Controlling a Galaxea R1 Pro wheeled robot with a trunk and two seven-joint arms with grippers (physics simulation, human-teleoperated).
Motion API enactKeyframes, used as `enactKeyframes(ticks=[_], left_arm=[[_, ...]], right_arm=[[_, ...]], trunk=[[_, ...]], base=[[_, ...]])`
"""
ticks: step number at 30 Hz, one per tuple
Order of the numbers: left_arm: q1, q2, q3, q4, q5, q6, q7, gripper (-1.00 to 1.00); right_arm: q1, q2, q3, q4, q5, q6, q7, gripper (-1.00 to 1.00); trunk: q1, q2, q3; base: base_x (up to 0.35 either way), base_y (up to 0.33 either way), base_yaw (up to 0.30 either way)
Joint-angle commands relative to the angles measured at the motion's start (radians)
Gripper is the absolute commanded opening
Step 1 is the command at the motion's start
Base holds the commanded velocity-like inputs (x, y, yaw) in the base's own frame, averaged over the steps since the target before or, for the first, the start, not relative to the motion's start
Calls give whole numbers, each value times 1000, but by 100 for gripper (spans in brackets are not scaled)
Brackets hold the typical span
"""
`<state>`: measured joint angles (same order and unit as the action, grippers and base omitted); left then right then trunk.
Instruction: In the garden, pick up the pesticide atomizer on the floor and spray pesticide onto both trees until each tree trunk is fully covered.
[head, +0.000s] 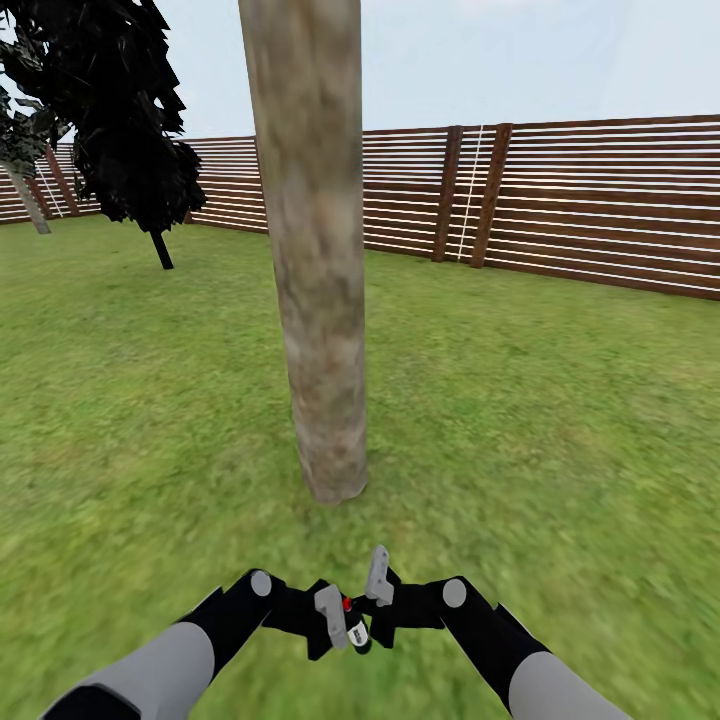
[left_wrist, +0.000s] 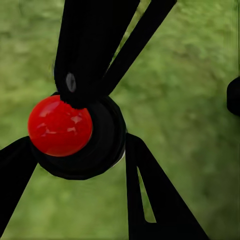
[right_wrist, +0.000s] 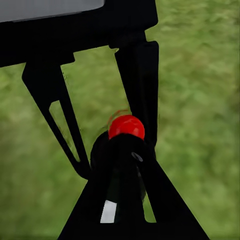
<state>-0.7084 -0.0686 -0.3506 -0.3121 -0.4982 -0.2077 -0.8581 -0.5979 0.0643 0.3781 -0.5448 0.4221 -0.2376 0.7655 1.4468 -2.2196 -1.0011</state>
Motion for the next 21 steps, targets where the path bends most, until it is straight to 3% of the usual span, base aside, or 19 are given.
enactKeyframes(ticks=[1,15,18,21], left_arm=[[0,-2,2,-1,-11,-7,-1,-100],[0,-4,2,1,-14,-5,-1,-100],[0,8,1,2,-18,-3,2,-100],[0,40,0,2,-19,-1,5,-100]], right_arm=[[0,0,-1,-1,10,-6,0,-100],[0,0,-1,0,10,-6,0,-100],[0,0,-1,0,10,-6,0,-100],[0,0,-1,0,10,-6,0,-100]], trunk=[[0,0,-1],[0,0,-1],[0,0,-1],[0,0,-1]], base=[[0,0,0],[0,0,0],[0,0,0],[0,0,0]])
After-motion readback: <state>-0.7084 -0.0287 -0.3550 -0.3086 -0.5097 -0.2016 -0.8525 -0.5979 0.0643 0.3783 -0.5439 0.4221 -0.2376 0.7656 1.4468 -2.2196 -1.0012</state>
